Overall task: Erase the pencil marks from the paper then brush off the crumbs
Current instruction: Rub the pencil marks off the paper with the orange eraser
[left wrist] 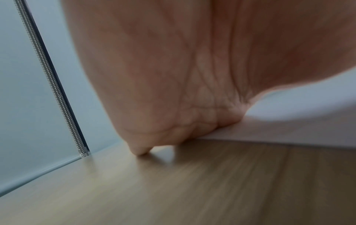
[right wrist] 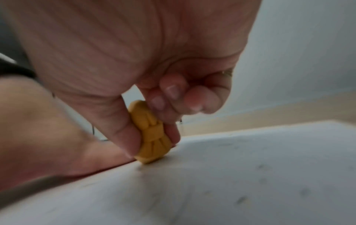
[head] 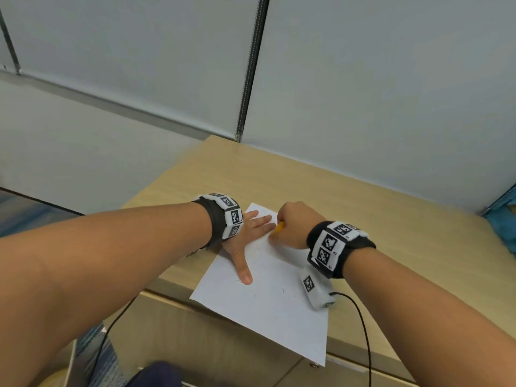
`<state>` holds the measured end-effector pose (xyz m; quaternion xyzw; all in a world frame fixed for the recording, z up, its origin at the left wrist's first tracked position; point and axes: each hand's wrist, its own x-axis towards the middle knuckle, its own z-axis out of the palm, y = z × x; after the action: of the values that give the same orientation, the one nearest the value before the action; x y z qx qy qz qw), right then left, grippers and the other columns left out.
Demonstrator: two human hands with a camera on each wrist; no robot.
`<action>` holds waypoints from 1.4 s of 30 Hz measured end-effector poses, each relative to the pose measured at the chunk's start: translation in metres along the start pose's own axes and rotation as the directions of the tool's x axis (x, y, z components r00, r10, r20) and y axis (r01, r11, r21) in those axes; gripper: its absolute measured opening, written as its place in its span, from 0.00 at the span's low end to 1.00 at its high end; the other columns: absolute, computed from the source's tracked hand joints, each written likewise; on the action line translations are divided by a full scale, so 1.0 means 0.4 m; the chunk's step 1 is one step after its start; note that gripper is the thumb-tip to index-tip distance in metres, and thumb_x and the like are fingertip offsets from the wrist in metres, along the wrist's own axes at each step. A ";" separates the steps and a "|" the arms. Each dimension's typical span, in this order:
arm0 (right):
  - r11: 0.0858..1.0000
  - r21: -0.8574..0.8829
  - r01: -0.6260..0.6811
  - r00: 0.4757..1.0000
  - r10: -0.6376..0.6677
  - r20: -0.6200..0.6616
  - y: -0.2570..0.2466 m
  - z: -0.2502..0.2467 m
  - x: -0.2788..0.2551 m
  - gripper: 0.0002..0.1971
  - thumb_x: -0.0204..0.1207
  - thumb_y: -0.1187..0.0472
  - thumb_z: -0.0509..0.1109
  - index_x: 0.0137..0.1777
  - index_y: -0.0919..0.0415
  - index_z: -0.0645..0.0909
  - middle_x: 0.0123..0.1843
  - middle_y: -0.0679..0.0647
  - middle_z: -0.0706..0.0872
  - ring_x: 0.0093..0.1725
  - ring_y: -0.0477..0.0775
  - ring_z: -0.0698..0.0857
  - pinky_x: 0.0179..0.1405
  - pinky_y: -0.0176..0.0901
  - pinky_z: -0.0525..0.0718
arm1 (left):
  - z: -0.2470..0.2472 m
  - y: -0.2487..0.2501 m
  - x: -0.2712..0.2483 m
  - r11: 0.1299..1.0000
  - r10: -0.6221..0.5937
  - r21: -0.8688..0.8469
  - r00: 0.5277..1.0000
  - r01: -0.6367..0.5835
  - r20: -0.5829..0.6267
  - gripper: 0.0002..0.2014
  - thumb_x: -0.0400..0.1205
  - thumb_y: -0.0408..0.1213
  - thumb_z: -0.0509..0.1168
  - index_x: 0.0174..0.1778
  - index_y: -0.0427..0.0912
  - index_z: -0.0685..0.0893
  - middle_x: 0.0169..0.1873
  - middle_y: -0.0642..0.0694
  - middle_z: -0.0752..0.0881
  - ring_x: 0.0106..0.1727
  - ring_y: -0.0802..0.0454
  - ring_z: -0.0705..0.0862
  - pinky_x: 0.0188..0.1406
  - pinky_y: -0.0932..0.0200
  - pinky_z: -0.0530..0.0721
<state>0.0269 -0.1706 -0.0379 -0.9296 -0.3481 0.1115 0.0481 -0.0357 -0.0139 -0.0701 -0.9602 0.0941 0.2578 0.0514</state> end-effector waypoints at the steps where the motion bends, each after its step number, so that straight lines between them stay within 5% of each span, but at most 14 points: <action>1: 0.999 0.023 -0.035 0.999 0.036 -0.016 0.013 -0.005 0.000 0.17 0.73 0.52 0.76 0.30 0.59 0.76 0.29 0.52 0.79 0.30 0.55 0.78 0.28 0.41 0.74 | 0.003 -0.005 0.007 1.000 -0.010 0.006 1.000 0.010 -0.001 0.72 0.63 0.77 0.72 0.86 0.54 0.27 0.86 0.51 0.28 0.87 0.40 0.30 0.81 0.27 0.39; 5: 0.992 0.096 -0.086 0.994 0.079 0.074 0.052 -0.024 -0.058 0.17 0.76 0.48 0.77 0.34 0.60 0.83 0.29 0.54 0.88 0.25 0.54 0.83 0.32 0.46 0.87 | -0.003 -0.004 -0.001 0.999 -0.036 -0.004 0.999 0.036 0.015 0.73 0.59 0.81 0.70 0.85 0.58 0.27 0.86 0.55 0.27 0.87 0.43 0.30 0.82 0.30 0.39; 8: 0.994 -0.013 -0.109 0.982 0.110 0.151 0.064 -0.027 -0.120 0.15 0.76 0.49 0.76 0.41 0.62 0.86 0.40 0.59 0.93 0.33 0.60 0.91 0.42 0.53 0.94 | 0.005 -0.005 -0.002 0.999 -0.051 -0.016 0.999 0.051 -0.003 0.75 0.54 0.85 0.66 0.85 0.58 0.27 0.86 0.56 0.28 0.87 0.46 0.31 0.85 0.32 0.39; 11: 0.992 -0.036 -0.120 0.984 0.123 0.128 0.075 -0.013 -0.151 0.12 0.76 0.51 0.75 0.39 0.60 0.81 0.46 0.63 0.93 0.37 0.65 0.93 0.41 0.58 0.94 | 0.022 0.008 -0.013 0.995 -0.102 -0.026 0.994 0.101 -0.042 0.78 0.48 0.90 0.59 0.86 0.55 0.30 0.87 0.53 0.31 0.89 0.44 0.35 0.86 0.34 0.43; 14: 0.993 -0.080 -0.088 0.993 0.093 0.070 0.067 -0.008 -0.147 0.16 0.78 0.51 0.73 0.45 0.66 0.85 0.50 0.62 0.91 0.41 0.61 0.88 0.39 0.48 0.85 | 0.036 0.047 -0.053 0.979 -0.202 -0.041 0.978 0.200 -0.057 0.75 0.51 0.92 0.52 0.88 0.52 0.35 0.89 0.50 0.36 0.89 0.40 0.41 0.85 0.33 0.47; 17: 0.997 -0.055 -0.050 0.995 0.055 0.084 0.050 -0.003 -0.121 0.17 0.80 0.47 0.73 0.52 0.63 0.88 0.51 0.58 0.91 0.51 0.62 0.89 0.48 0.49 0.86 | 0.034 0.080 -0.104 0.967 -0.256 -0.024 0.963 0.255 -0.084 0.66 0.60 0.90 0.47 0.89 0.51 0.46 0.89 0.45 0.49 0.87 0.36 0.52 0.82 0.34 0.58; 21: 0.998 -0.056 0.028 0.996 -0.023 0.090 0.035 -0.004 -0.076 0.20 0.83 0.45 0.72 0.56 0.64 0.88 0.52 0.57 0.89 0.50 0.59 0.84 0.50 0.49 0.81 | 0.028 0.107 -0.155 0.976 -0.203 0.058 0.974 0.210 -0.096 0.55 0.70 0.86 0.46 0.85 0.48 0.62 0.79 0.38 0.69 0.73 0.37 0.74 0.65 0.42 0.75; 25: 0.995 -0.015 0.100 0.993 -0.099 0.062 0.027 -0.005 -0.047 0.20 0.83 0.44 0.72 0.56 0.63 0.87 0.51 0.55 0.87 0.50 0.57 0.82 0.52 0.49 0.80 | -0.002 0.084 -0.177 0.976 -0.146 0.145 0.983 0.161 -0.107 0.53 0.72 0.83 0.47 0.85 0.48 0.61 0.73 0.42 0.78 0.66 0.41 0.82 0.61 0.43 0.83; 29: 0.994 0.019 0.111 0.993 -0.112 0.049 0.025 -0.021 -0.049 0.18 0.83 0.45 0.73 0.55 0.62 0.87 0.48 0.53 0.88 0.47 0.55 0.84 0.44 0.46 0.79 | -0.037 0.048 -0.141 0.983 -0.143 0.105 0.985 0.154 -0.098 0.54 0.73 0.81 0.54 0.88 0.49 0.54 0.81 0.43 0.70 0.74 0.40 0.76 0.68 0.42 0.79; 32: 0.996 -0.015 0.091 0.991 -0.089 0.096 0.034 -0.032 -0.061 0.15 0.82 0.47 0.74 0.51 0.61 0.87 0.39 0.51 0.91 0.39 0.52 0.89 0.39 0.44 0.83 | -0.033 0.039 -0.089 0.997 -0.081 -0.015 0.995 0.080 -0.053 0.59 0.72 0.80 0.59 0.89 0.51 0.39 0.90 0.49 0.44 0.88 0.42 0.53 0.85 0.39 0.57; 34: 0.992 -0.056 0.117 0.987 -0.109 0.121 0.033 -0.028 -0.071 0.14 0.80 0.48 0.75 0.50 0.60 0.87 0.38 0.52 0.92 0.38 0.55 0.91 0.37 0.44 0.85 | -0.017 0.045 -0.045 0.998 -0.040 -0.049 0.999 0.039 -0.030 0.63 0.68 0.82 0.61 0.87 0.57 0.32 0.88 0.52 0.34 0.89 0.42 0.40 0.85 0.32 0.48; 37: 0.978 -0.027 0.209 0.961 -0.200 0.190 0.022 -0.008 -0.084 0.13 0.77 0.48 0.77 0.50 0.58 0.88 0.41 0.54 0.93 0.40 0.53 0.91 0.44 0.49 0.89 | -0.002 0.054 0.005 1.000 0.009 -0.026 1.000 -0.010 -0.012 0.64 0.61 0.85 0.62 0.84 0.68 0.32 0.87 0.56 0.32 0.88 0.37 0.34 0.81 0.21 0.47; 42: 0.972 -0.030 0.233 0.951 -0.221 0.215 0.008 -0.002 -0.075 0.12 0.74 0.50 0.80 0.43 0.57 0.87 0.38 0.52 0.89 0.40 0.59 0.91 0.44 0.55 0.92 | 0.003 0.044 0.031 0.999 -0.019 -0.043 1.000 0.019 0.015 0.67 0.59 0.84 0.65 0.85 0.66 0.33 0.87 0.57 0.33 0.87 0.39 0.30 0.81 0.21 0.44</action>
<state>0.0070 -0.1928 -0.0324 -0.8672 -0.4588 0.1934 -0.0020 -0.0294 -0.0329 -0.0784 -0.9601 0.0791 0.2661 0.0339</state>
